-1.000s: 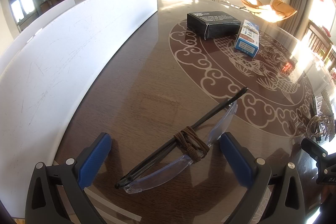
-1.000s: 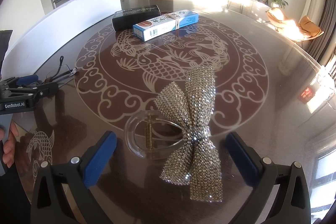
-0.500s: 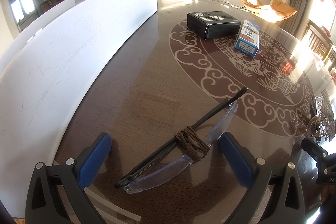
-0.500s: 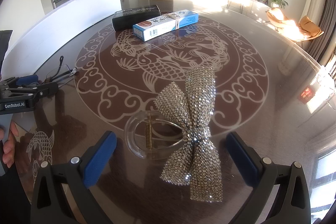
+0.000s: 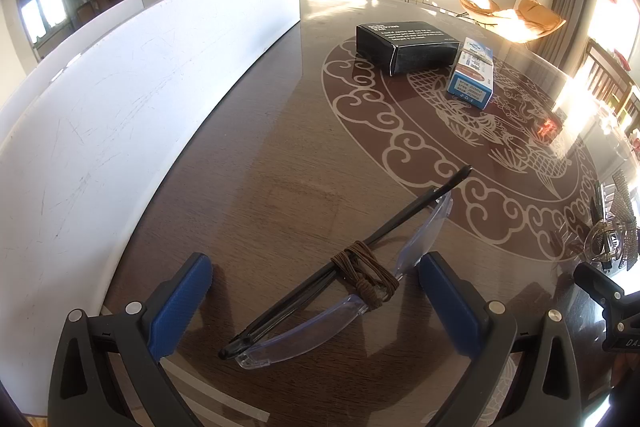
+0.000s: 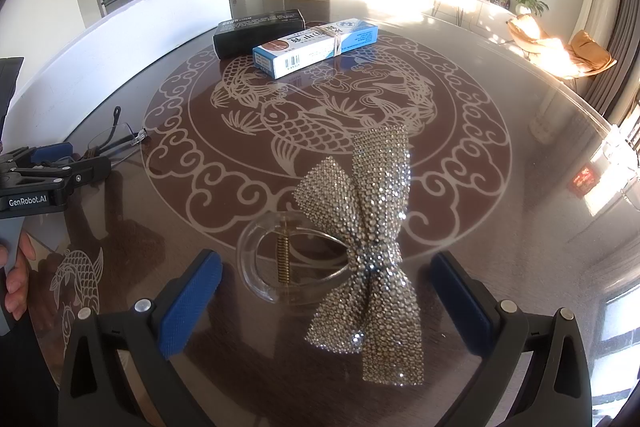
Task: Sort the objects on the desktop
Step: 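Lift the rhinestone bow clip with the right tool and hold it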
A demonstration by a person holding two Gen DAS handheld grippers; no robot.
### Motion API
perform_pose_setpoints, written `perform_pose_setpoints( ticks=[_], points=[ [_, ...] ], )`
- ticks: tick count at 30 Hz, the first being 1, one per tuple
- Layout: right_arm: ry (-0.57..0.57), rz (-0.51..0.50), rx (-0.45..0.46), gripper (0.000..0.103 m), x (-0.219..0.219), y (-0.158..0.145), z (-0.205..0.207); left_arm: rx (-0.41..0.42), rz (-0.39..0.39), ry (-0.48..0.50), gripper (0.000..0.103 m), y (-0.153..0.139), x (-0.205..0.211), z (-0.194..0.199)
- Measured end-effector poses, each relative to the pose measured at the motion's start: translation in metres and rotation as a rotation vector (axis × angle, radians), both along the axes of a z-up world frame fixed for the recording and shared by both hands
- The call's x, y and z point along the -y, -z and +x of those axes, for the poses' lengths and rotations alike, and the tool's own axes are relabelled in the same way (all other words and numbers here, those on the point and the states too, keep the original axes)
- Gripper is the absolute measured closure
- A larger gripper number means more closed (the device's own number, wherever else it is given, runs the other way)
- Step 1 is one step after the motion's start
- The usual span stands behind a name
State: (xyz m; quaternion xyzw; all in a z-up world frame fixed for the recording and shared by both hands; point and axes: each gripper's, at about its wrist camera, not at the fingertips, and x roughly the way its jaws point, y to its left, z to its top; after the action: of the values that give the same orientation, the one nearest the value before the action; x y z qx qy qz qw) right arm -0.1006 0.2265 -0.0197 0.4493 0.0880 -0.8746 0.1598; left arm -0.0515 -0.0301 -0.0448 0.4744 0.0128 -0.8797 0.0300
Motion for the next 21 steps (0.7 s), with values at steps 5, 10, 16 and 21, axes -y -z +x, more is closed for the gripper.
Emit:
perform_pose_setpoints(
  ticks=[5,10,16,21],
  points=[
    [0.0,0.0,0.0,0.0,-0.0001,-0.0001,0.0001,0.0,0.0,0.0,0.0,0.0,0.0,0.0012],
    [0.0,0.0,0.0,0.0,-0.0002,-0.0002,0.0001,0.0,0.0,0.0,0.0,-0.0002,0.0002,0.0014],
    [0.0,0.0,0.0,0.0,0.0002,-0.0006,-0.0006,0.0,0.0,0.0,0.0,-0.0002,0.0002,0.0015],
    [0.0,0.0,0.0,0.0,-0.0006,-0.0001,0.0002,0.0,0.0,0.0,0.0,-0.0001,0.0001,0.002]
  ],
)
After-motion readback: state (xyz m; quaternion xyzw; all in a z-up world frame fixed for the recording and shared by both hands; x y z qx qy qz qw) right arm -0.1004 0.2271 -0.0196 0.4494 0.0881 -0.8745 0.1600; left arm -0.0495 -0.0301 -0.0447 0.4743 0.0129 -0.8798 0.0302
